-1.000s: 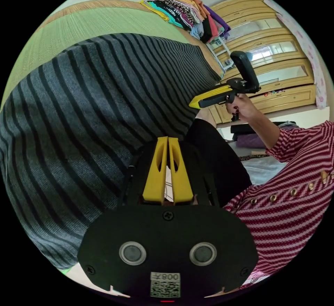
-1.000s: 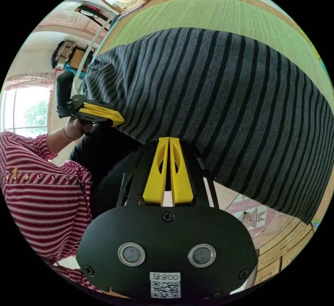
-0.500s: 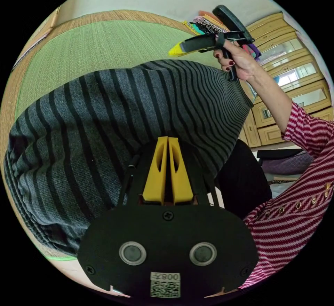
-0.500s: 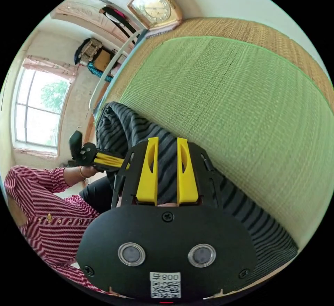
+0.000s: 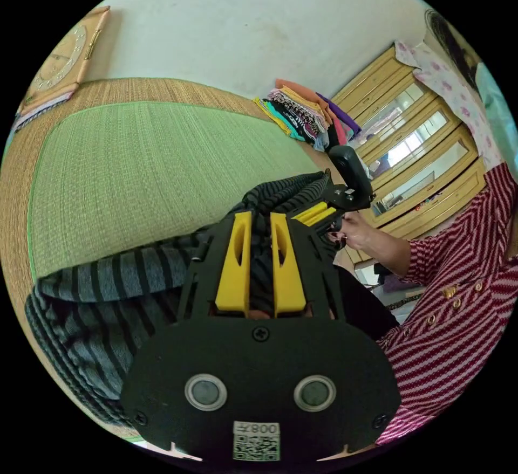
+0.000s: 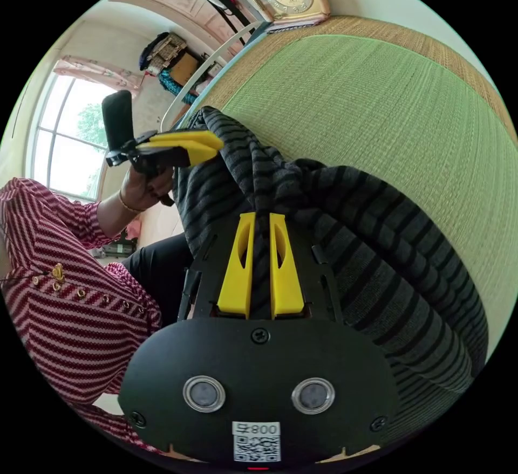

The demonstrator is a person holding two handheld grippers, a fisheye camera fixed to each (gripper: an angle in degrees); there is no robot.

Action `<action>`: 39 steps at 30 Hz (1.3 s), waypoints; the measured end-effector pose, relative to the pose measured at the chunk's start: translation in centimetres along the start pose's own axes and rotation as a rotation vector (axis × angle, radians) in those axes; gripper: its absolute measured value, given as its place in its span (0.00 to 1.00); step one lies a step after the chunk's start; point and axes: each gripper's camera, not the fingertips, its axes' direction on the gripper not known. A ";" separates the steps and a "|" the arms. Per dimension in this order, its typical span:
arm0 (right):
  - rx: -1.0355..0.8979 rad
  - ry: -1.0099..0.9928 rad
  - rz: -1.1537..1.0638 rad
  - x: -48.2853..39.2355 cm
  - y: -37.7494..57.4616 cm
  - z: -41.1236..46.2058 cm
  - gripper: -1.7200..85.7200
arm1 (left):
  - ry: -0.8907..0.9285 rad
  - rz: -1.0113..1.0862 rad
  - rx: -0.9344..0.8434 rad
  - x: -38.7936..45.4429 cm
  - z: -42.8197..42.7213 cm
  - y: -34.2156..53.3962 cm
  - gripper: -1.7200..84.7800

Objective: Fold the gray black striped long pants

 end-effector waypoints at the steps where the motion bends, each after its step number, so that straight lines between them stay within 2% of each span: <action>1: 0.014 -0.022 0.030 0.2 0.2 0.5 0.08 | -0.017 0.005 -0.062 -0.2 0.7 -0.9 0.10; 4: 0.039 -0.091 0.078 0.5 0.2 0.9 0.09 | -0.115 0.013 -0.253 -0.3 3.0 -1.6 0.10; 5: 0.043 -0.093 0.080 0.4 0.2 0.8 0.09 | -0.136 0.001 -0.269 -0.2 3.3 -1.3 0.10; 12: 0.192 -0.038 0.141 0.3 -1.2 -1.7 0.10 | -0.134 -0.030 -0.203 0.8 1.4 -0.7 0.09; 16: 0.113 0.086 0.145 -0.3 -3.8 0.1 0.10 | -0.156 -0.006 -0.206 1.9 0.5 -0.9 0.09; 21: 0.050 0.011 0.154 -0.5 -4.7 1.6 0.06 | -0.121 -0.012 -0.167 2.2 -1.2 -1.4 0.10; 26: 0.220 -0.172 0.163 -0.2 -4.1 -2.0 0.05 | -0.047 0.028 -0.090 2.4 -4.0 -3.3 0.15; 31: 0.279 -0.114 0.090 -2.1 -5.3 -5.1 0.04 | 0.008 0.091 -0.110 2.8 -4.8 -5.9 0.17; 34: 0.256 -0.109 0.097 -2.1 -5.7 -4.9 0.04 | 0.034 0.133 -0.141 3.2 -4.4 -7.2 0.16; 37: 0.281 -0.109 0.104 -2.3 -5.3 -5.3 0.03 | 0.072 0.147 -0.201 3.5 -3.5 -7.8 0.10; 39: 0.323 -0.111 0.100 -2.4 -4.6 -6.0 0.03 | 0.038 0.173 -0.188 4.2 -3.7 -7.5 0.07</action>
